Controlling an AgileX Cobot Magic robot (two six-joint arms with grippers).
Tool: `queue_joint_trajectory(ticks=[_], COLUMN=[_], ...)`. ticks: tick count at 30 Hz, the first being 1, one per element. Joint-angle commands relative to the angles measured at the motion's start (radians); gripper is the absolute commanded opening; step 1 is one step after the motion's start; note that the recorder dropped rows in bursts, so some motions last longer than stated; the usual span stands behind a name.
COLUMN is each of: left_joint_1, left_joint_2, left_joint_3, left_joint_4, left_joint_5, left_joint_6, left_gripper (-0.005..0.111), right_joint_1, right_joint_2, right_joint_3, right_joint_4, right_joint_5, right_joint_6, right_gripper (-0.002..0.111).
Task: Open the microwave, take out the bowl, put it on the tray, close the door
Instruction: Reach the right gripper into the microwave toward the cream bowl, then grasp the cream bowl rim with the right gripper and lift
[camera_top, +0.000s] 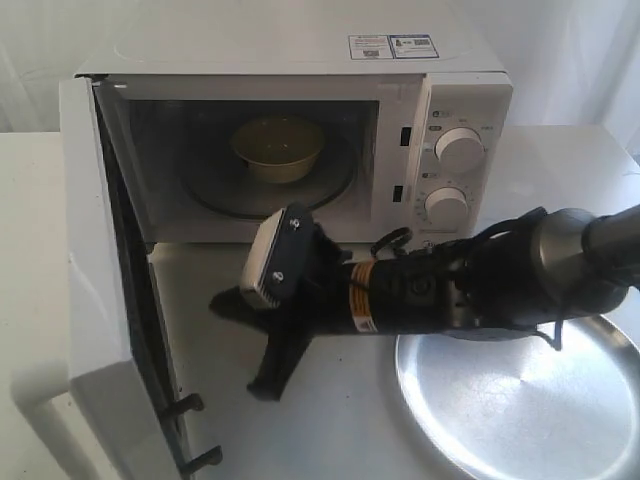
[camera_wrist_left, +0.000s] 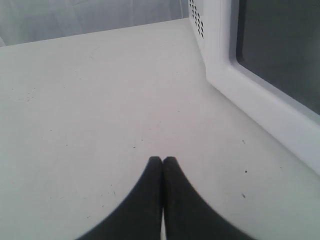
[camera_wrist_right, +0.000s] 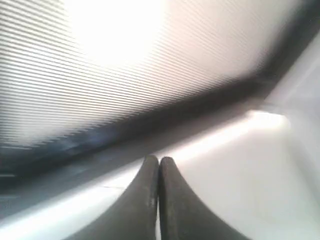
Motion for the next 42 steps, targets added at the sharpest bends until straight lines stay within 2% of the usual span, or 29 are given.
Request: queue_joint_trajectory(ticks=[1, 5, 7, 9, 10, 11, 12, 14, 17, 22, 26, 32, 42], left_joint_1=[-0.001, -0.001, -0.001, -0.001, -0.001, -0.001, -0.001, -0.001, -0.001, -0.001, -0.001, -0.001, -0.001], left_joint_2=[-0.002, -0.002, -0.002, -0.002, -0.002, -0.002, -0.002, -0.002, -0.002, -0.002, -0.002, -0.002, -0.002], left_joint_3=[0.003, 0.003, 0.003, 0.003, 0.003, 0.003, 0.003, 0.003, 0.003, 0.003, 0.003, 0.003, 0.003], left_joint_4=[-0.003, -0.003, -0.003, -0.003, -0.003, -0.003, -0.003, -0.003, -0.003, -0.003, -0.003, -0.003, -0.003], left_joint_5=[-0.001, -0.001, -0.001, -0.001, -0.001, -0.001, -0.001, -0.001, -0.001, -0.001, -0.001, -0.001, -0.001], left_joint_6=[-0.006, -0.006, -0.006, -0.006, -0.006, -0.006, -0.006, -0.006, -0.006, -0.006, -0.006, -0.006, -0.006], left_gripper=[0.000, 0.000, 0.000, 0.000, 0.000, 0.000, 0.000, 0.000, 0.000, 0.000, 0.000, 0.000, 0.000], right_joint_1=[-0.001, -0.001, -0.001, -0.001, -0.001, -0.001, -0.001, -0.001, -0.001, -0.004, -0.004, -0.012, -0.015], right_joint_2=[-0.001, 0.016, 0.056, 0.096, 0.119, 0.139, 0.159, 0.202, 0.263, 0.344, 0.382, 0.423, 0.372], right_joint_3=[-0.045, -0.141, -0.245, -0.329, -0.364, -0.389, -0.426, -0.497, -0.573, -0.716, -0.766, -0.824, -0.824], right_joint_4=[0.487, 0.583, 0.580, 0.575, 0.575, 0.575, 0.575, 0.575, 0.575, 0.579, 0.569, 0.564, 0.564], right_joint_5=[0.147, 0.152, 0.253, 0.350, 0.385, 0.400, 0.438, 0.528, 0.529, 0.645, 0.659, 0.736, 0.712], right_joint_6=[-0.409, -0.569, -0.577, -0.619, -0.690, -0.701, -0.703, -0.710, -0.789, -0.799, -0.815, -0.829, -0.824], right_gripper=[0.000, 0.000, 0.005, 0.021, 0.037, 0.049, 0.055, 0.054, 0.053, 0.050, 0.044, 0.044, 0.044])
